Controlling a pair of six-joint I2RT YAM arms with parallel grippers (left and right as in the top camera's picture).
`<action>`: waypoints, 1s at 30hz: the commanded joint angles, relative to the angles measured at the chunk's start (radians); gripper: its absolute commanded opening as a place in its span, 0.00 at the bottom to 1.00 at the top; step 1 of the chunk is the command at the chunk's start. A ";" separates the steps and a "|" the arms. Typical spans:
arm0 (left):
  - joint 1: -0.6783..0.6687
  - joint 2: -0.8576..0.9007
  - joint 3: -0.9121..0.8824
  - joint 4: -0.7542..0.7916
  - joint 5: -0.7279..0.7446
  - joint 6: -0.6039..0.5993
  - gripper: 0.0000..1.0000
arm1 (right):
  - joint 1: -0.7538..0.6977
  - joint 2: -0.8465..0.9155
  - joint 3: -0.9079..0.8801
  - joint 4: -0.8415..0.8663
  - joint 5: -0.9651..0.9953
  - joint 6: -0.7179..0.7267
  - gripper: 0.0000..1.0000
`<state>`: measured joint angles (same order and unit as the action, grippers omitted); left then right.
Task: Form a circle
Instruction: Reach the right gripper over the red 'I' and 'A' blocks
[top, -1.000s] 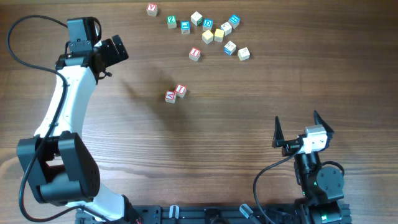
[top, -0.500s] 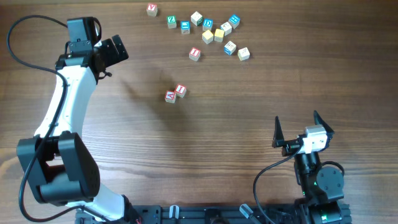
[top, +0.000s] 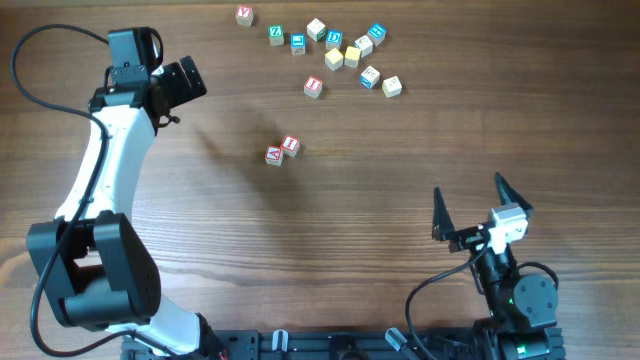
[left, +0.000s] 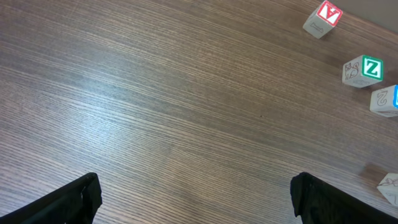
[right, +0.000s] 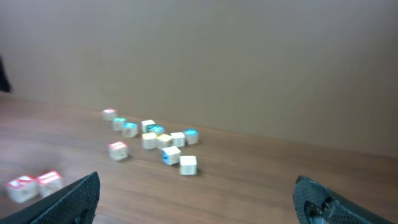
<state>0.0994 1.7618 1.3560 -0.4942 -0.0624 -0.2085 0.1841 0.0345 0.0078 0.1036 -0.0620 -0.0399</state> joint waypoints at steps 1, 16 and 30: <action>0.002 -0.010 0.006 0.000 0.001 -0.013 1.00 | -0.005 0.008 0.093 -0.049 -0.056 0.126 1.00; 0.002 -0.010 0.006 0.000 0.001 -0.013 1.00 | -0.005 1.126 1.421 -0.909 -0.396 0.118 1.00; 0.002 -0.010 0.006 0.000 0.001 -0.013 1.00 | 0.121 1.681 1.685 -0.946 -0.378 0.357 0.04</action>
<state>0.0994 1.7615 1.3567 -0.4950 -0.0624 -0.2123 0.2356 1.6485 1.6798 -0.8398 -0.4667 0.2966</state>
